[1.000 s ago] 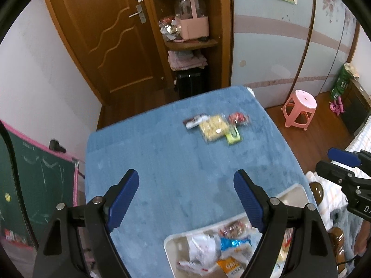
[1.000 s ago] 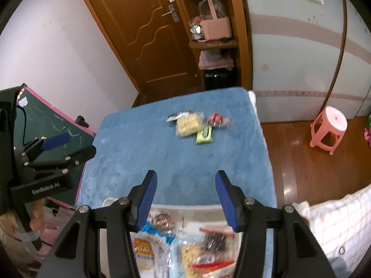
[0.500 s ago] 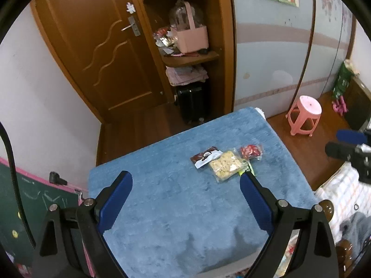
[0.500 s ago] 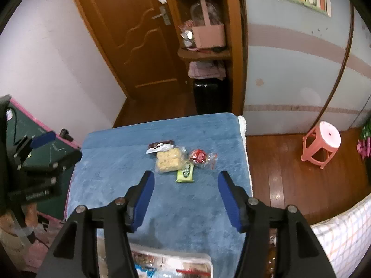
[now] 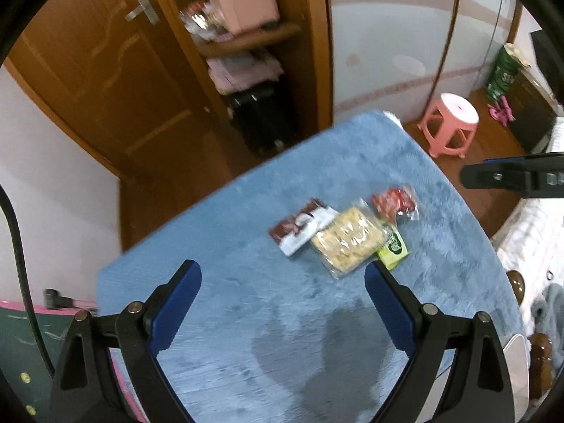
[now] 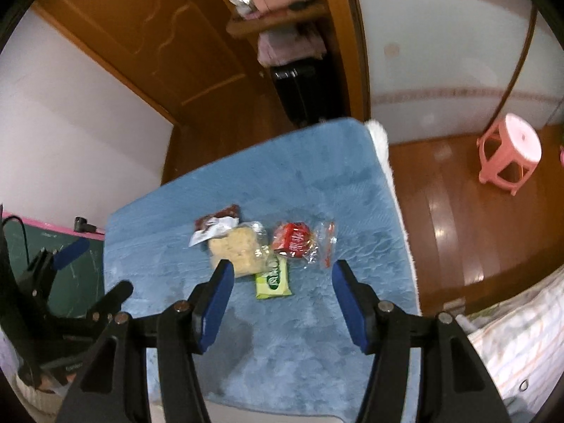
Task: Organize snacks
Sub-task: 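Grasp the clear pastry box with the left tool while the right tool grasps the red-wrapped snack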
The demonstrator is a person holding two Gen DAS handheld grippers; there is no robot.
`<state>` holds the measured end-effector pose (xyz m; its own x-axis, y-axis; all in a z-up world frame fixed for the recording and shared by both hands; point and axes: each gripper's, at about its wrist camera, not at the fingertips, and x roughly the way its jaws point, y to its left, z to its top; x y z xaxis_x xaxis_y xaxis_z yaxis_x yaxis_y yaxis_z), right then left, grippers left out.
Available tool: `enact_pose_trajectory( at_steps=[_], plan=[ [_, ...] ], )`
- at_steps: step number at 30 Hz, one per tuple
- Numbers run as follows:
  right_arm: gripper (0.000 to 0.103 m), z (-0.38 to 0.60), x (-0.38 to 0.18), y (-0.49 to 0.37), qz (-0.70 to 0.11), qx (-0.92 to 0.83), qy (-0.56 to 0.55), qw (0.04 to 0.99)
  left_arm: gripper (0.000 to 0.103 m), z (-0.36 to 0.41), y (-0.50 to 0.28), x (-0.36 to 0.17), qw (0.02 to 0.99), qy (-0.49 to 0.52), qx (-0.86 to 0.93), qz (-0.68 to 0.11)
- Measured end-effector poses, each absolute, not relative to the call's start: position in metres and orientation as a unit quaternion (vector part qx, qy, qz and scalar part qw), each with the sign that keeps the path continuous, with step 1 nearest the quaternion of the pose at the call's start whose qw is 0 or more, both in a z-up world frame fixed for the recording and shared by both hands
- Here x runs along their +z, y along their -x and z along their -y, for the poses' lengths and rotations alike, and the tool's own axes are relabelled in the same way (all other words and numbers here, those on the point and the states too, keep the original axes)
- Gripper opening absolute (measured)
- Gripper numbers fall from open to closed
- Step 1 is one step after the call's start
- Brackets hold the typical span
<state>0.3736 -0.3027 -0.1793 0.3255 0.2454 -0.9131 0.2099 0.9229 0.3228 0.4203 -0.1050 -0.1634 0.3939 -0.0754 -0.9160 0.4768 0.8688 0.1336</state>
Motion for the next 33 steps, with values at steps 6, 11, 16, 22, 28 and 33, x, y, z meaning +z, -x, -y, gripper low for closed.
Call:
enact_pose_trajectory(
  at_steps=[6,11,16,22,28,33],
  plan=[
    [0.059,0.312,-0.241,-0.402,-0.612,-0.018,-0.238,0.754,0.093,0.123,-0.43,-0.203,0.799,-0.192,-0.196,-0.535],
    [0.059,0.315,-0.269,-0.417,-0.613,-0.022,-0.278,0.739,0.093,0.13,-0.439,-0.23,0.787,-0.144,-0.207,-0.563],
    [0.059,0.299,-0.289,-0.426,-0.637,-0.02,-0.247,0.73,0.093,0.137,-0.447,-0.248,0.783,-0.113,-0.205,-0.577],
    [0.073,0.295,-0.302,-0.419,-0.636,-0.015,-0.24,0.733,0.093,0.14,-0.45,-0.259,0.779,-0.09,-0.198,-0.588],
    [0.059,0.308,-0.29,-0.402,-0.63,-0.003,-0.245,0.737,0.093,0.142,-0.458,-0.266,0.778,-0.063,-0.188,-0.596],
    [0.059,0.316,-0.292,-0.382,-0.629,-0.008,-0.254,0.734,0.093,0.147,-0.468,-0.279,0.769,-0.027,-0.17,-0.615]
  ],
)
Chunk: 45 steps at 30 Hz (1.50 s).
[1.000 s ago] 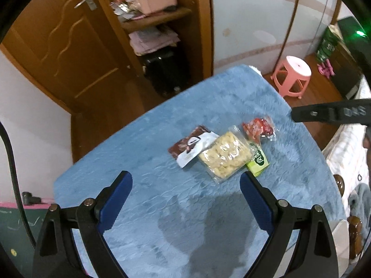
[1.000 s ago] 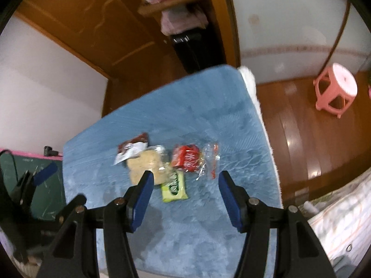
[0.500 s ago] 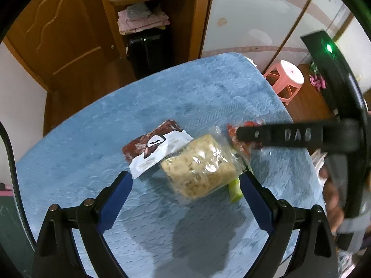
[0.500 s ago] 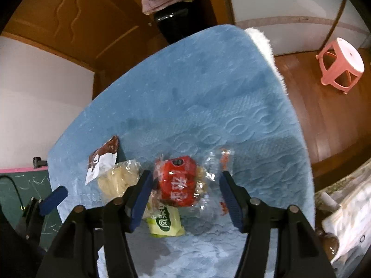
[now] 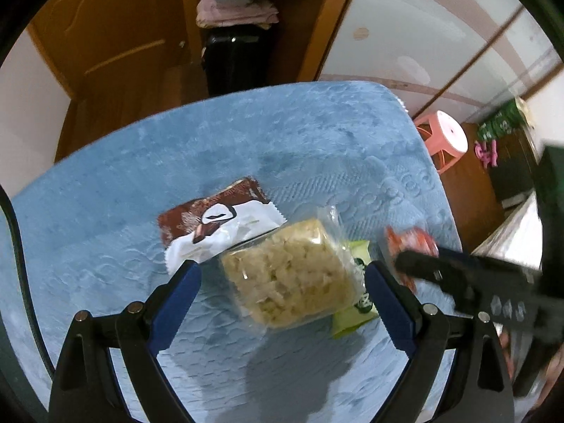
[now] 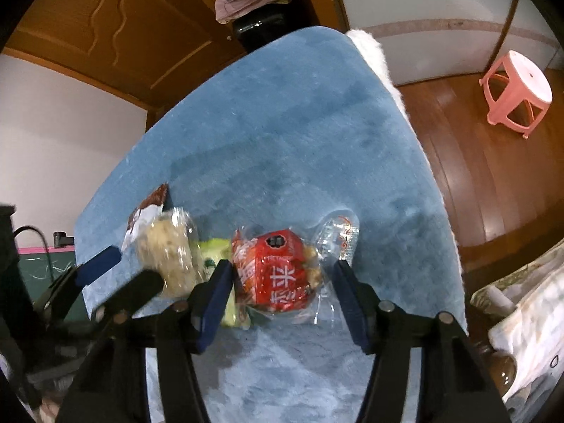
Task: Organize snacks
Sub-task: 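Grasp the clear pastry box with the left tool while the right tool grasps the red-wrapped snack, then carry the pastry box and red snack over the white tray with both tools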
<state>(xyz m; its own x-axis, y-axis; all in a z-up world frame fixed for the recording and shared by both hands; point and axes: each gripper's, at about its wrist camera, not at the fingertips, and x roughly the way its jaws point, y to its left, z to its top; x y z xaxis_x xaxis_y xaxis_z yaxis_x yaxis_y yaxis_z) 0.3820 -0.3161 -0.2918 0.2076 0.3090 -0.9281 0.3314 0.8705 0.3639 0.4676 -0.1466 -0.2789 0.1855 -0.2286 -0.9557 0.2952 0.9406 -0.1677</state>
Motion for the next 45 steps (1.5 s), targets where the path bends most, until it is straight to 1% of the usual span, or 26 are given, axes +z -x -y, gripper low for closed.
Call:
enact_pose_trajectory(
  at_steps=[4,5,6,7,9,14,22,28,31,33,39,45],
  plan=[
    [0.059,0.316,-0.294,-0.377,-0.629,-0.01,-0.243,0.739,0.093,0.149,-0.476,-0.294,0.76,-0.008,-0.142,-0.634],
    [0.059,0.314,-0.293,-0.373,-0.628,-0.01,-0.239,0.74,0.091,0.149,-0.477,-0.299,0.755,0.001,-0.134,-0.642],
    [0.059,0.312,-0.293,-0.373,-0.627,-0.011,-0.238,0.742,0.086,0.148,-0.478,-0.303,0.752,0.009,-0.132,-0.645],
    [0.058,0.311,-0.292,-0.371,-0.625,-0.012,-0.237,0.744,0.076,0.146,-0.478,-0.306,0.747,0.03,-0.14,-0.649],
    [0.058,0.309,-0.289,-0.365,-0.618,-0.015,-0.234,0.751,0.075,0.141,-0.476,-0.307,0.748,0.048,-0.135,-0.648],
    [0.057,0.31,-0.276,-0.351,-0.6,-0.018,-0.241,0.762,0.072,0.135,-0.458,-0.293,0.756,0.033,-0.124,-0.642],
    [0.057,0.302,-0.232,-0.316,-0.562,-0.002,-0.244,0.79,0.072,0.118,-0.385,-0.208,0.794,-0.002,-0.16,-0.587],
    [0.057,0.283,-0.171,-0.265,-0.512,0.034,-0.229,0.827,0.072,0.095,-0.318,-0.127,0.851,-0.067,-0.168,-0.494],
    [0.057,0.276,-0.147,-0.242,-0.493,0.049,-0.215,0.842,0.072,0.088,-0.296,-0.089,0.881,-0.11,-0.144,-0.438],
    [0.057,0.271,-0.134,-0.228,-0.486,0.054,-0.202,0.849,0.072,0.083,-0.282,-0.073,0.886,-0.121,-0.139,-0.425],
    [0.057,0.254,-0.097,-0.177,-0.468,0.082,-0.184,0.861,0.072,0.076,-0.224,-0.049,0.883,-0.106,-0.14,-0.435],
    [0.057,0.229,-0.088,-0.133,-0.472,0.1,-0.13,0.866,0.072,0.075,-0.156,-0.054,0.88,-0.105,-0.138,-0.442]
  ],
)
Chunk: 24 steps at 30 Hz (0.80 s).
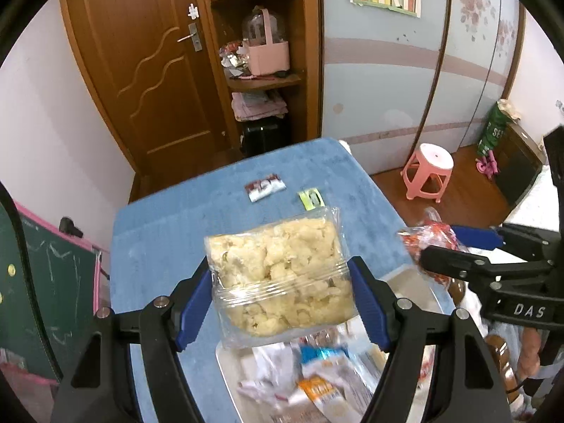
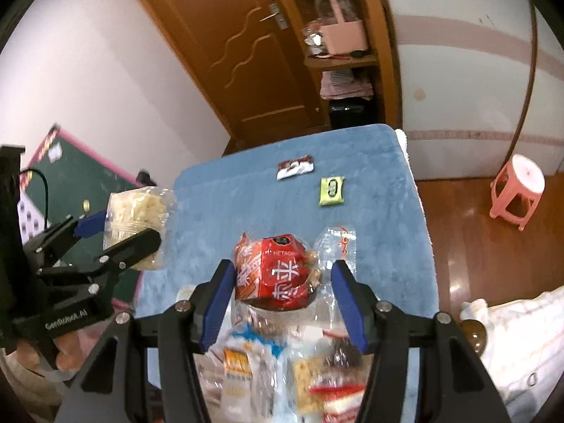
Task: Organize snacks
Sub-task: 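Carry the pastry box and red snack over the white tray with both tools, then lower both snacks into the tray and open both tools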
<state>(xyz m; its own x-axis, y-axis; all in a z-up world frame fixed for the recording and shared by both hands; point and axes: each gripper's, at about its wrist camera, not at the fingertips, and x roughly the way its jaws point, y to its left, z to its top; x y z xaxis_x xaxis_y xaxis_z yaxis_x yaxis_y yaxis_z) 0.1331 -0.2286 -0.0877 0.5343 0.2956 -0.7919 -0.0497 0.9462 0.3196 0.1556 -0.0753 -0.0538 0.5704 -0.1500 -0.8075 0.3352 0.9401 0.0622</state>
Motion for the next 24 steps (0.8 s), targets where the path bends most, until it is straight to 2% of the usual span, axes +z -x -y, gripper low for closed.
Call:
enact_pose_trajectory(
  at_steps=[8,18,21,24],
  plan=[
    [0.058,0.205,-0.103,-0.088,-0.499,0.114,-0.096,0.854,0.072,0.066,-0.108,-0.09,0.858,-0.07,-0.116,-0.495],
    [0.058,0.194,-0.114,-0.054,-0.515,0.097,-0.057,0.85,0.074,0.061,-0.083,-0.106,0.854,-0.067,-0.086,-0.508],
    [0.059,0.192,-0.113,-0.05,-0.514,0.091,-0.051,0.851,0.077,0.063,-0.082,-0.109,0.848,-0.063,-0.088,-0.519],
    [0.06,0.193,-0.114,-0.048,-0.519,0.089,-0.053,0.848,0.087,0.065,-0.076,-0.109,0.848,-0.068,-0.088,-0.519]
  ],
)
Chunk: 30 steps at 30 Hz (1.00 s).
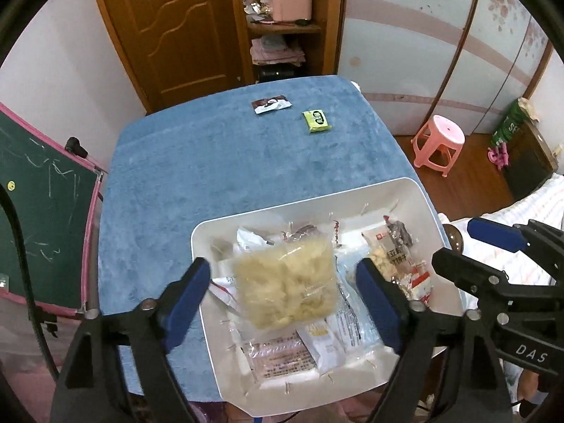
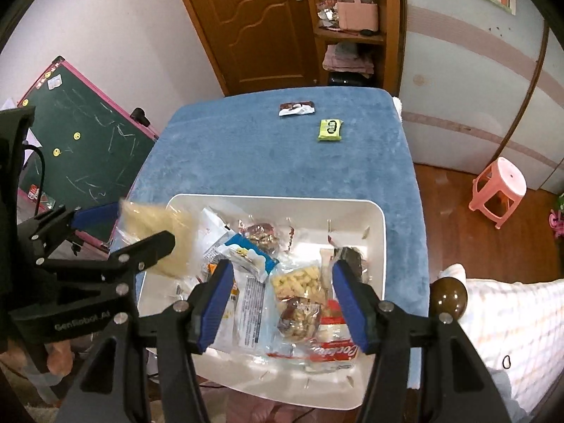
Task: Organize snacks
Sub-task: 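Lower both snacks into the tray and open both tools, then lift both tools out of the tray toward the two remaining snacks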
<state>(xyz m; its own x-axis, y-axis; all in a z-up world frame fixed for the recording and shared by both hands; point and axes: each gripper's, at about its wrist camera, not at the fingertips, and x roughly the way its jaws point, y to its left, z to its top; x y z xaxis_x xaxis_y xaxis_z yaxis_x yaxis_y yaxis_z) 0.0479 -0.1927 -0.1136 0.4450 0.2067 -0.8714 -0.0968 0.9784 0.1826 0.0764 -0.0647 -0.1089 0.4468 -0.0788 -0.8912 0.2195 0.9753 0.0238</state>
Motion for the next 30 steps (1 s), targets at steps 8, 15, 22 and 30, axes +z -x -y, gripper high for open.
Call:
enact_pose_trajectory(
  at_steps=[8,15,22,30],
  plan=[
    [0.061,0.191,-0.11,-0.044,-0.515,0.091,-0.054,0.851,0.09,0.063,-0.072,-0.105,0.846,-0.065,-0.093,-0.521],
    [0.061,0.189,-0.11,-0.044,-0.514,0.09,-0.056,0.851,0.09,0.056,-0.074,-0.104,0.843,-0.061,-0.09,-0.526],
    [0.063,0.184,-0.108,-0.051,-0.513,0.089,-0.055,0.852,0.09,0.05,-0.076,-0.102,0.846,-0.06,-0.088,-0.523],
    [0.064,0.179,-0.104,-0.058,-0.507,0.088,-0.057,0.856,0.09,0.043,-0.084,-0.098,0.847,-0.057,-0.089,-0.521]
  ],
)
